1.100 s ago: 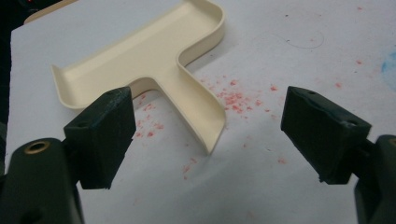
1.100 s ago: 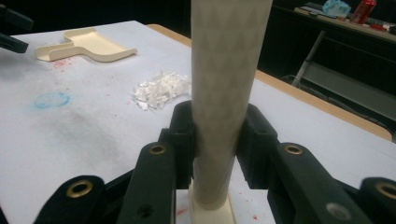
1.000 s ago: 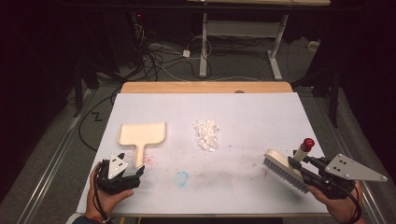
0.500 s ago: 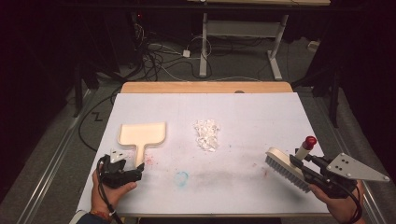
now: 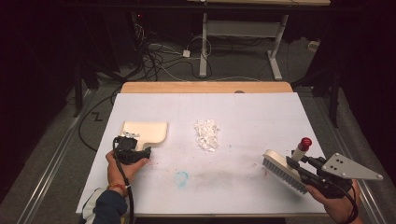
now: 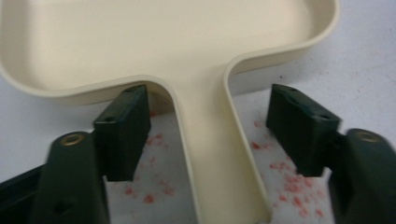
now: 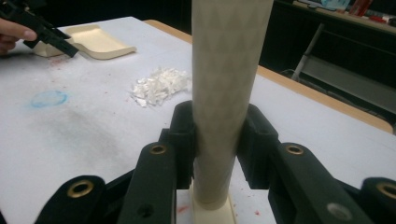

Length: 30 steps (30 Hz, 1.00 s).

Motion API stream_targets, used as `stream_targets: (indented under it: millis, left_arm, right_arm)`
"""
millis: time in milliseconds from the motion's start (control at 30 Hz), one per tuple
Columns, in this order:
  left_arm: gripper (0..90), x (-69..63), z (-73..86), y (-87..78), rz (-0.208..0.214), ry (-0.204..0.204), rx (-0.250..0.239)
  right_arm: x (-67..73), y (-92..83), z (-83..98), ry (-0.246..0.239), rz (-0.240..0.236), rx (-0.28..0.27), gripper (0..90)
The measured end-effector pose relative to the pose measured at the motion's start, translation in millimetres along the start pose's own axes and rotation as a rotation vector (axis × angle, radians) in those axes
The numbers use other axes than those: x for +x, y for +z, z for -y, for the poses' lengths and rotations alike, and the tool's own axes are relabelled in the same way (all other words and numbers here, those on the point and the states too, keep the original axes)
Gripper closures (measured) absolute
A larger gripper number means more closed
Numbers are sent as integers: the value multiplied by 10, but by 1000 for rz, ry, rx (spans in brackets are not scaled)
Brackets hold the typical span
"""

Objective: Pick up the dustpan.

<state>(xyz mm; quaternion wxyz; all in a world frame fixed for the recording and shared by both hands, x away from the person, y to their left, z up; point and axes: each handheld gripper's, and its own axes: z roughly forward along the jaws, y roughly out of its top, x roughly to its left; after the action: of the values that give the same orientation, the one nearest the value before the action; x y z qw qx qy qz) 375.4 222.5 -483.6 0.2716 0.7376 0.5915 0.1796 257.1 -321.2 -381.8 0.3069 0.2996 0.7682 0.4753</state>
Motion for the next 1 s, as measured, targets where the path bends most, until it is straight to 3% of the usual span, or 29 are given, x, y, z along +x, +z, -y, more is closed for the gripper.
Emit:
stream_targets:
  millis: [167,267,400,600,833,1000]
  left_arm:
    - [542,44,-65,21,-2,11,17]
    - [629,20,-70,24,-7,50,17]
    - [631,27,-68,20,-3,48,12]
    - [633,60,-84,-17,10,82,22]
    - [635,54,-90,-285,19,153,4]
    - [634,17,-61,-377,20,182,5]
  right_arm:
    - [-2,-17,4,18,-11,2,709]
    - [-8,-20,2,25,-19,-6,709]
    - [-17,-7,18,31,-26,-3,709]
    - [-44,19,29,51,-23,1,710]
    - [-39,56,14,46,-30,5,709]
    - [-64,58,29,46,-26,3,709]
